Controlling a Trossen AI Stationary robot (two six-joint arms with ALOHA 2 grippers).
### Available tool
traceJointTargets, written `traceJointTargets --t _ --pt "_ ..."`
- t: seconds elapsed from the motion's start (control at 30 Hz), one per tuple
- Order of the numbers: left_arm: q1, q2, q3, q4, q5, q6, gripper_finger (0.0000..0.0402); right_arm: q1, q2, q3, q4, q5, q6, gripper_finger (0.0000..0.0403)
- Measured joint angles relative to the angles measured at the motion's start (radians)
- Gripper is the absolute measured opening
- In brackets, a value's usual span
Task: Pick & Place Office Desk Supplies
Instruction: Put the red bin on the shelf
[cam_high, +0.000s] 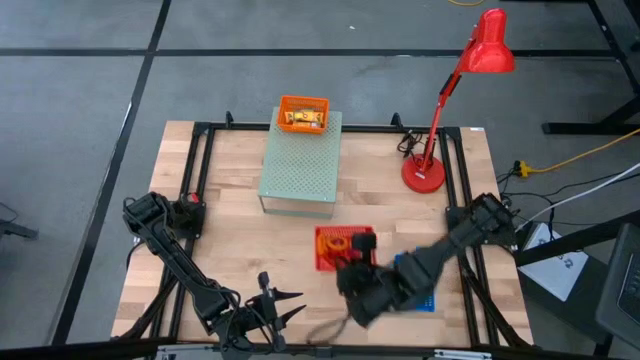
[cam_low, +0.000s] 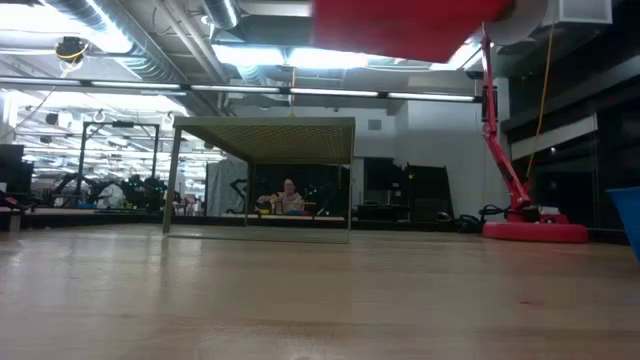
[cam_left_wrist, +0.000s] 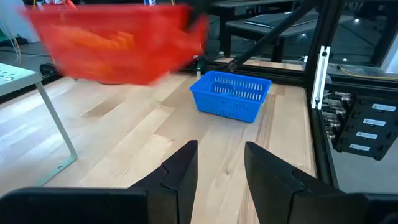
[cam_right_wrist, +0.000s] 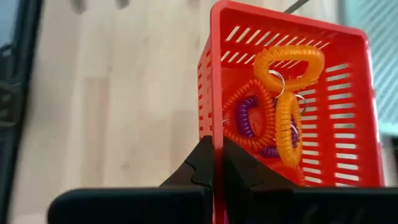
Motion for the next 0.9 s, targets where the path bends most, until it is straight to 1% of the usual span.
traceJointTargets --t 0.07,0.27,0.43,0.6,0.7,0.9 --pt "0.000 0.000 0.000 0.000 0.000 0.000 0.0129 -0.049 0.000 0.041 -0.013 -0.025 -0.072 0.0010" --pt "0.000 0.000 0.000 0.000 0.020 0.000 0.0129 -0.220 -0.033 0.124 -0.010 -0.145 -0.272 0.0010" --pt "0.000 0.000 0.000 0.000 0.021 0.004 0.0129 -0.407 -0.083 0.193 0.002 -0.257 -0.431 0.0010" --pt "0.002 0.000 0.000 0.000 0.022 0.000 0.0129 -0.577 -0.072 0.219 0.062 -0.338 -0.536 0.0010" --pt "0.007 0.000 0.000 0.003 0.022 -0.001 0.0129 -0.637 -0.036 0.209 0.084 -0.340 -0.580 0.0010" --pt "0.017 0.000 0.000 0.077 0.011 -0.004 0.0129 -0.691 0.057 0.208 0.180 -0.300 -0.653 0.0010"
